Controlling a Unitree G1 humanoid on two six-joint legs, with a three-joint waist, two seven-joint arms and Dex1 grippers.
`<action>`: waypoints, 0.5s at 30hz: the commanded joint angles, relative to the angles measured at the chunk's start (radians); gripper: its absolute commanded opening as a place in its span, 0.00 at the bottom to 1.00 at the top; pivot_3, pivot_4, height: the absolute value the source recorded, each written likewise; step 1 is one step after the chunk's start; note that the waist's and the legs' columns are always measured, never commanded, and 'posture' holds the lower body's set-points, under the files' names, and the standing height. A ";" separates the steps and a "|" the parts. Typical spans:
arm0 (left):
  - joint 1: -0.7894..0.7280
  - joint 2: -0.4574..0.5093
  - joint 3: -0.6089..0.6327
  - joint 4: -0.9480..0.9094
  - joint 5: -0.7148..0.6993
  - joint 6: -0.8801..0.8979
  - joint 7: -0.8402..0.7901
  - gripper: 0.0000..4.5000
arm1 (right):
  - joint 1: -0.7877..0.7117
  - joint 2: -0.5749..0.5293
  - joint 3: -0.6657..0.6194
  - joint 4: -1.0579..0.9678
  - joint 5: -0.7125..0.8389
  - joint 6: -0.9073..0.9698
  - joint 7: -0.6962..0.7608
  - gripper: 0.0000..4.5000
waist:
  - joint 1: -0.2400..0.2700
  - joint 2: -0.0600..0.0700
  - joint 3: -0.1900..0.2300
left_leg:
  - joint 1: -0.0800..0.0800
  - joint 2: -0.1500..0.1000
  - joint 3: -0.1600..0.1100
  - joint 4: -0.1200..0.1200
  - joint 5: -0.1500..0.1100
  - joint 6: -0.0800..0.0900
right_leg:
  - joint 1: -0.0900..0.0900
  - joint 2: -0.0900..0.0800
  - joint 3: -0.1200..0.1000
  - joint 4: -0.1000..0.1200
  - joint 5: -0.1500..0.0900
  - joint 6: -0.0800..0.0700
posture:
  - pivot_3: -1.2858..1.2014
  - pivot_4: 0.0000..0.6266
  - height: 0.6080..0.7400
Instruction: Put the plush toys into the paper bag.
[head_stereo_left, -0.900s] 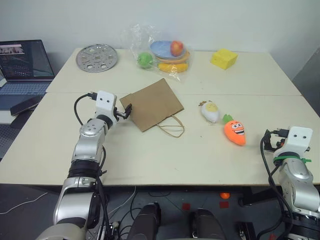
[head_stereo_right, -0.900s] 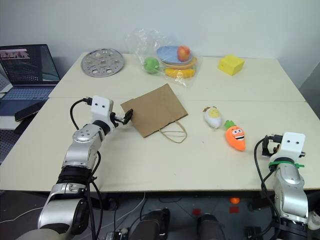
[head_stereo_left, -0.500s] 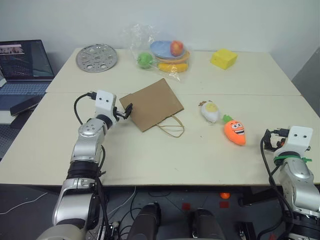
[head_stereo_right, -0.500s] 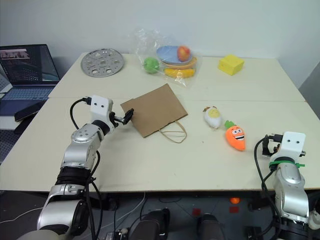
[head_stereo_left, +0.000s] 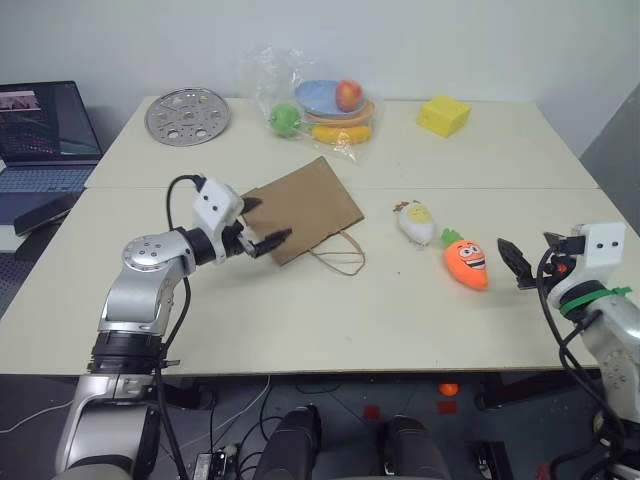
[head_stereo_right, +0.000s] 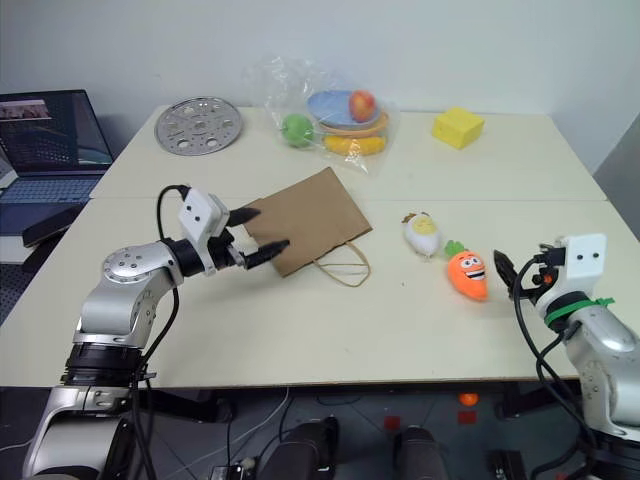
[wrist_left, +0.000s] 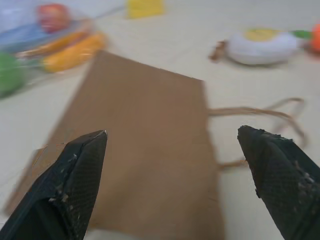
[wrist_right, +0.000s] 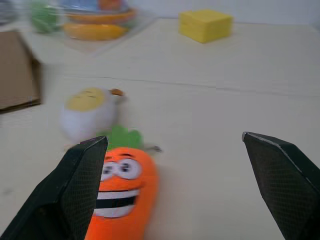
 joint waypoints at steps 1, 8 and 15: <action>-0.018 0.017 -0.042 -0.047 -0.012 -0.005 -0.087 0.99 | 0.021 -0.063 -0.015 -0.135 0.165 0.107 0.098 1.00 | 0.000 0.000 0.000 | 0.000 0.000 0.000 0.000 0.000 0.000 | 0.000 0.000 0.000 0.000 0.000 0.000 | 0.52 0.24 1.00; -0.102 -0.101 -0.189 0.109 0.165 -0.220 -0.042 0.99 | 0.006 -0.096 0.104 -0.292 0.192 0.170 0.043 1.00 | 0.007 0.000 0.000 | -0.001 0.000 0.000 -0.001 -0.002 -0.004 | 0.000 -0.001 -0.001 -0.003 0.000 -0.001 | 0.52 0.24 1.00; -0.189 -0.211 -0.229 0.312 0.241 -0.342 -0.001 0.99 | 0.028 -0.019 0.107 -0.321 0.202 0.179 -0.064 1.00 | 0.009 0.000 0.000 | -0.005 -0.001 0.000 -0.001 -0.001 0.002 | 0.000 -0.001 -0.001 -0.012 0.005 0.006 | 0.52 0.24 1.00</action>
